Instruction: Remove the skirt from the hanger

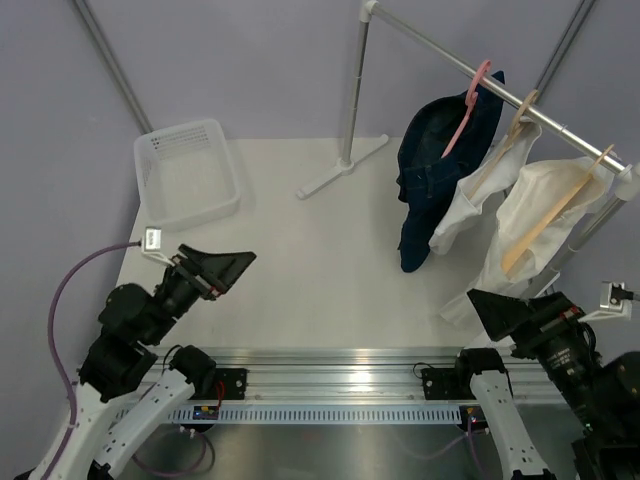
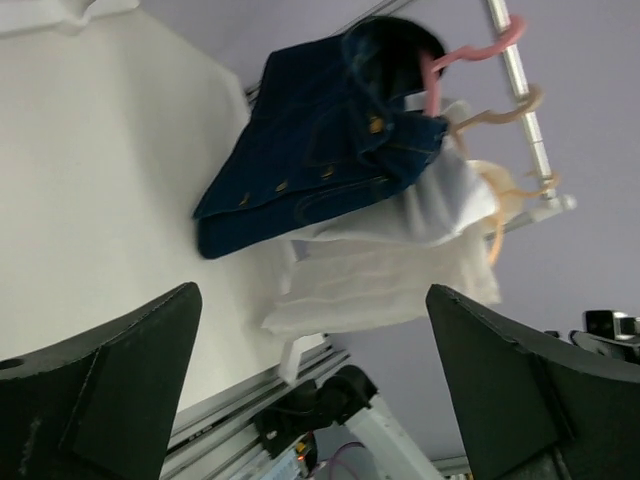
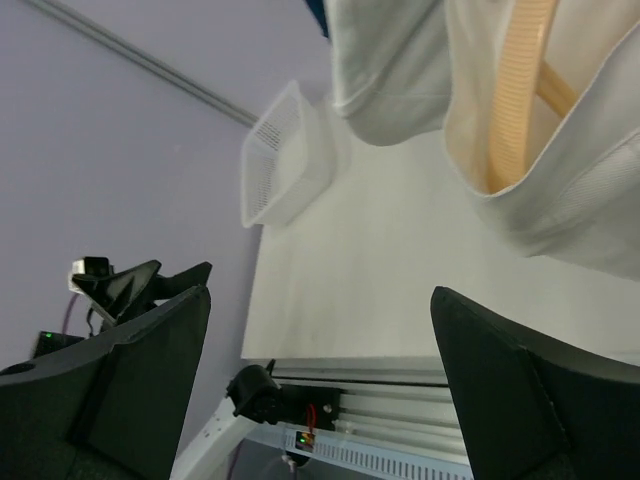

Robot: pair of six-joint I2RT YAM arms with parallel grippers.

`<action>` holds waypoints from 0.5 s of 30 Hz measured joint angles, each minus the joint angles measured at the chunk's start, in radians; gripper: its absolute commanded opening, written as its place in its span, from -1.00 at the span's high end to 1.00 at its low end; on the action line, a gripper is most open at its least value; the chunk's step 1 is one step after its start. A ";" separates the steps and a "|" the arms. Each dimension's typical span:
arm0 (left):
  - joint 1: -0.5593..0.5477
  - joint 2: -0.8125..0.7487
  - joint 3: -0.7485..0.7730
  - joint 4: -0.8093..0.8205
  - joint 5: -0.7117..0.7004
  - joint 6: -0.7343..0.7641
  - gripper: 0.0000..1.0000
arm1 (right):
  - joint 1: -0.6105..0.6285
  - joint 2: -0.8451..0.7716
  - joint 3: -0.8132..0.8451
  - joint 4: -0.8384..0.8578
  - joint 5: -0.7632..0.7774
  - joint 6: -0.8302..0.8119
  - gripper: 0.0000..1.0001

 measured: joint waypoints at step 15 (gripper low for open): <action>-0.090 0.720 0.680 -0.298 -0.060 0.224 -0.89 | 0.000 0.248 -0.284 -0.105 -0.205 -0.180 -0.99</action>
